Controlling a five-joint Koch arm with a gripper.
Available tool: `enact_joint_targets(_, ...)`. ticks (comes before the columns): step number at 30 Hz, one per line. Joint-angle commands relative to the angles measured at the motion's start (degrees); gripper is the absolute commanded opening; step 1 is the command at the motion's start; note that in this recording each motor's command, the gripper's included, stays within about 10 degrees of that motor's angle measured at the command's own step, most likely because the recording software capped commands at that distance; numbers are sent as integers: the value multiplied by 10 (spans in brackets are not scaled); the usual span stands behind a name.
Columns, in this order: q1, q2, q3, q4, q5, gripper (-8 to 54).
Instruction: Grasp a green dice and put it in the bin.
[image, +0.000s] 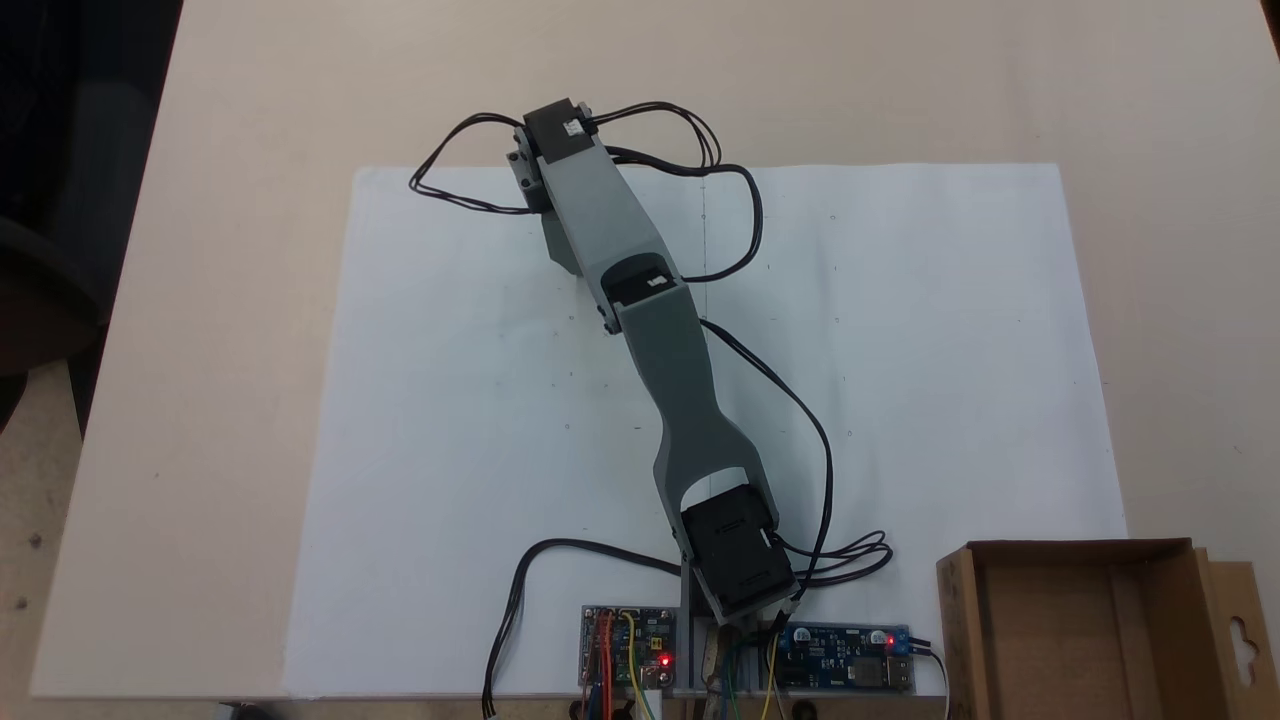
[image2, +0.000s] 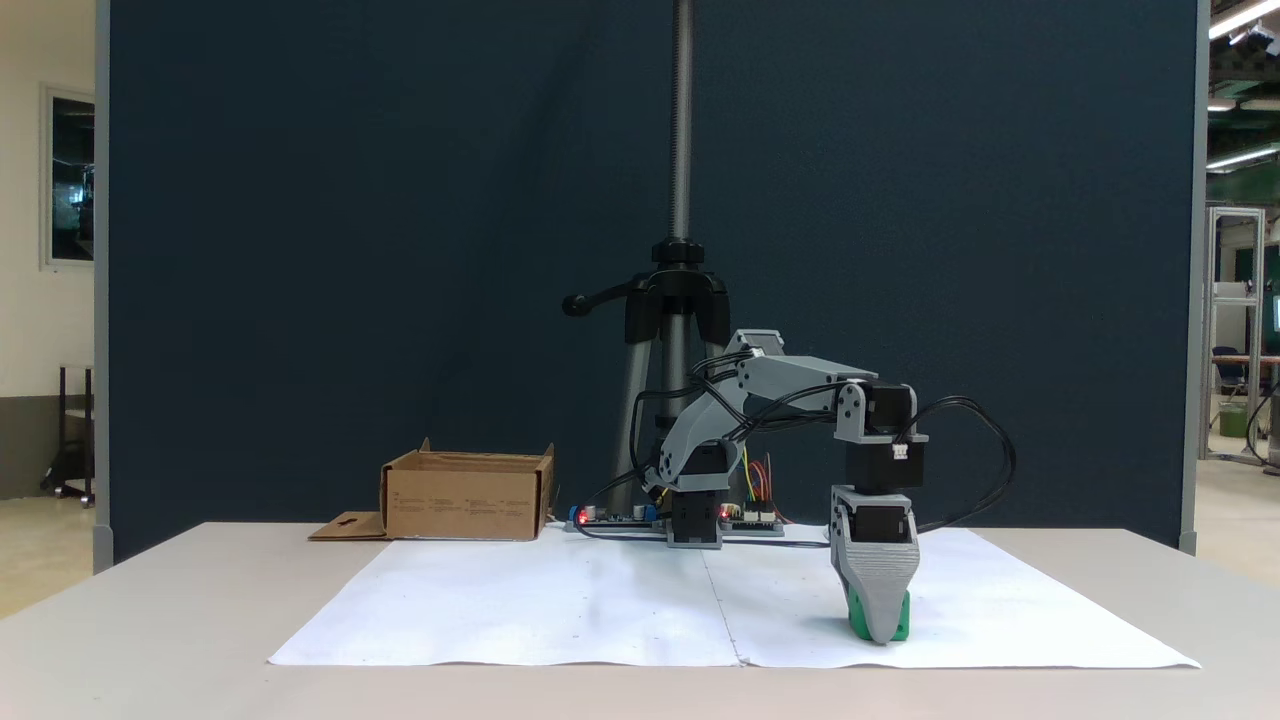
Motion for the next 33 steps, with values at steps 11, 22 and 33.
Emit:
enact_joint_targets(11,-7,20,-27,23,56,127)
enact_joint_targets(22,62,103,-8,39,62,127)
enact_joint_targets(33,306,319,102,35,59,127)
